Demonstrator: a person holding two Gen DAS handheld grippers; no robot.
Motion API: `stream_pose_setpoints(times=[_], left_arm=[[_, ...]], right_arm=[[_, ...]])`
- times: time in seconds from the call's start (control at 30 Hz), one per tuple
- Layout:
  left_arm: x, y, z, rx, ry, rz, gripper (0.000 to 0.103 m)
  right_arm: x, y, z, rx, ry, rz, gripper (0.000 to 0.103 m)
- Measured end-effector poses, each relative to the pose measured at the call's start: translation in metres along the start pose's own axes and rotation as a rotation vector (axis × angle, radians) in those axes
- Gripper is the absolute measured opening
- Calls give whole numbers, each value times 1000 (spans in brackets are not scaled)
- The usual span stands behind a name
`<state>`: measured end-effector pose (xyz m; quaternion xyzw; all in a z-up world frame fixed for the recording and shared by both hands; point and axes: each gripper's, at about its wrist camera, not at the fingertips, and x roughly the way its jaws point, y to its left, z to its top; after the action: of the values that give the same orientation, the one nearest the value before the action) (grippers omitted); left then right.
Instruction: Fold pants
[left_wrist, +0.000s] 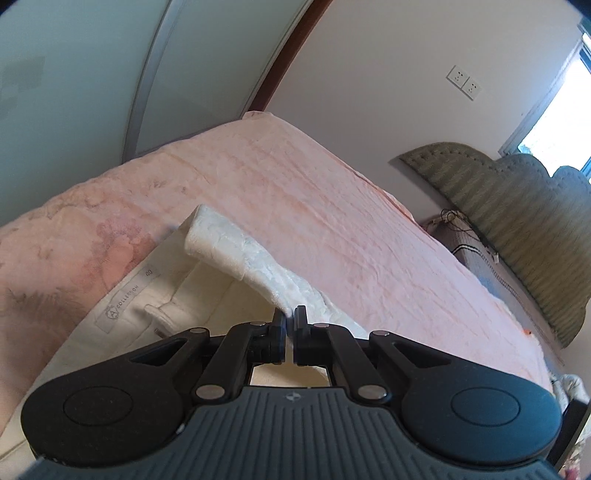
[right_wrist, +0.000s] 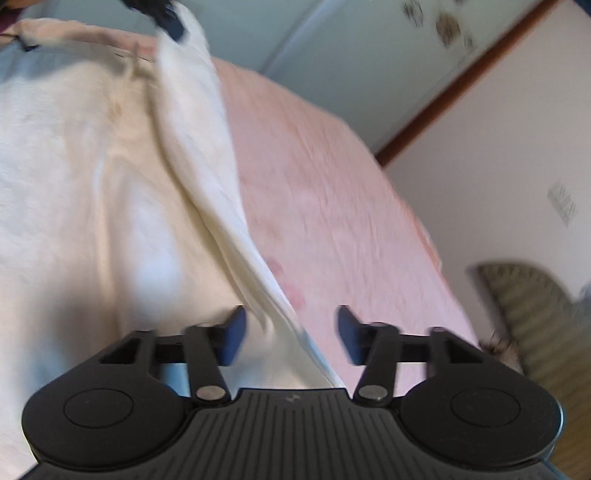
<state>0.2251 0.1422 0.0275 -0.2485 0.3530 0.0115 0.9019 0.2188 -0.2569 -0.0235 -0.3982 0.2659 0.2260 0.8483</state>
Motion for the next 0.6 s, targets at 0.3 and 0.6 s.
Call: stream_pose_setpoints(times=[0.3,0.6], left_arm=[[-44,1,-16,55,-69,-2,3],[-106,39,-60,45,-42,-18,3]], right_arm=[[-42,19,4,80,-26,-15,6],[-150,108,8,116,-103,33,6]])
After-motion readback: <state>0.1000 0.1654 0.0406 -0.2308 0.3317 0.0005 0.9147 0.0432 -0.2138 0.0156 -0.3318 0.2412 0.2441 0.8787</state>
